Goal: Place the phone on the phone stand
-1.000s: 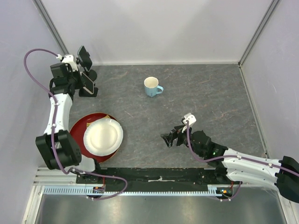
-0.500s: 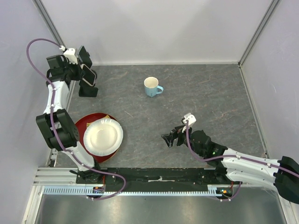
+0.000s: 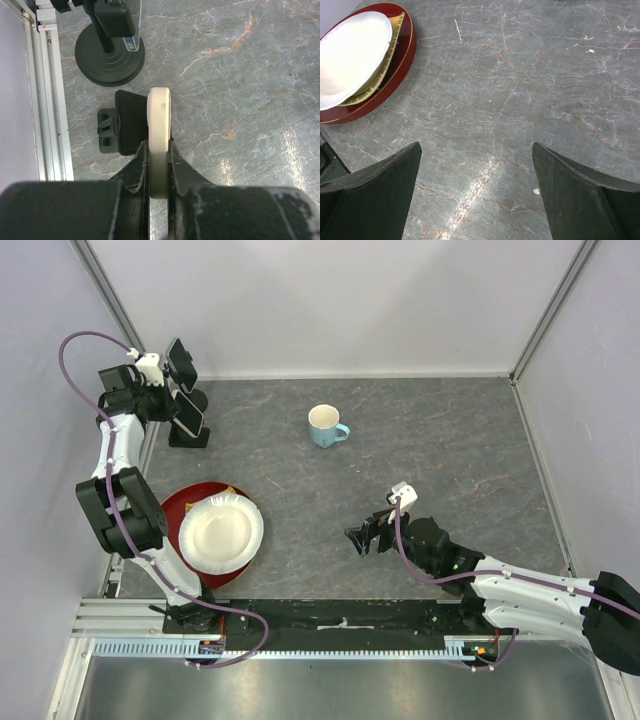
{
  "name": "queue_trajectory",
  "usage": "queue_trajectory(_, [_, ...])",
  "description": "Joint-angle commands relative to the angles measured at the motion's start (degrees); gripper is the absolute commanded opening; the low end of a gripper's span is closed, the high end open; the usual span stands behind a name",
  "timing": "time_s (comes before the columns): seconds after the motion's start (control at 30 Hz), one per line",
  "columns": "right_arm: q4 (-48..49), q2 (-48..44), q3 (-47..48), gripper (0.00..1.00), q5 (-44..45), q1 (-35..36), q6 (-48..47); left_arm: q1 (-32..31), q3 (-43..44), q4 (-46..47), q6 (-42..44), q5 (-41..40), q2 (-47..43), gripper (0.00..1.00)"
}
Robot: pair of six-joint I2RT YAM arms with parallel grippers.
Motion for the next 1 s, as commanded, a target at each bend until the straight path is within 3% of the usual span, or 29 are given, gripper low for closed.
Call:
queue_trajectory(0.0, [2.5,-0.2,0.8,0.98,-0.8,-0.3,0.6,0.1,2.1,2.9,2.3,-0.4,0.7,0.02])
queue_trajectory(0.3, [2.5,-0.3,0.8,0.98,-1.0,-0.4,0.6,0.1,1.9,2.1,1.3,-3.1,2.0,0.04])
queue_trajectory(0.47, [2.6,-0.4,0.7,0.98,-1.1,-0.4,0.7,0.1,2.6,2.6,-0.9,-6.0,2.9,0.34])
queue_trajectory(0.57, [2.6,-0.1,0.8,0.98,-1.2,-0.6,0.6,-0.1,3.0,2.8,-1.7,-7.9,3.4,0.41])
queue_trajectory(0.83, [2.8,0.4,0.9,0.98,-1.5,-0.6,0.5,0.0,4.4,3.4,-3.9,-8.8,4.0,0.49])
queue_trajectory(0.97, [2.8,0.4,1.0,0.98,-1.5,-0.6,0.5,0.1,4.3,4.3,-5.7,-9.3,3.3,0.63])
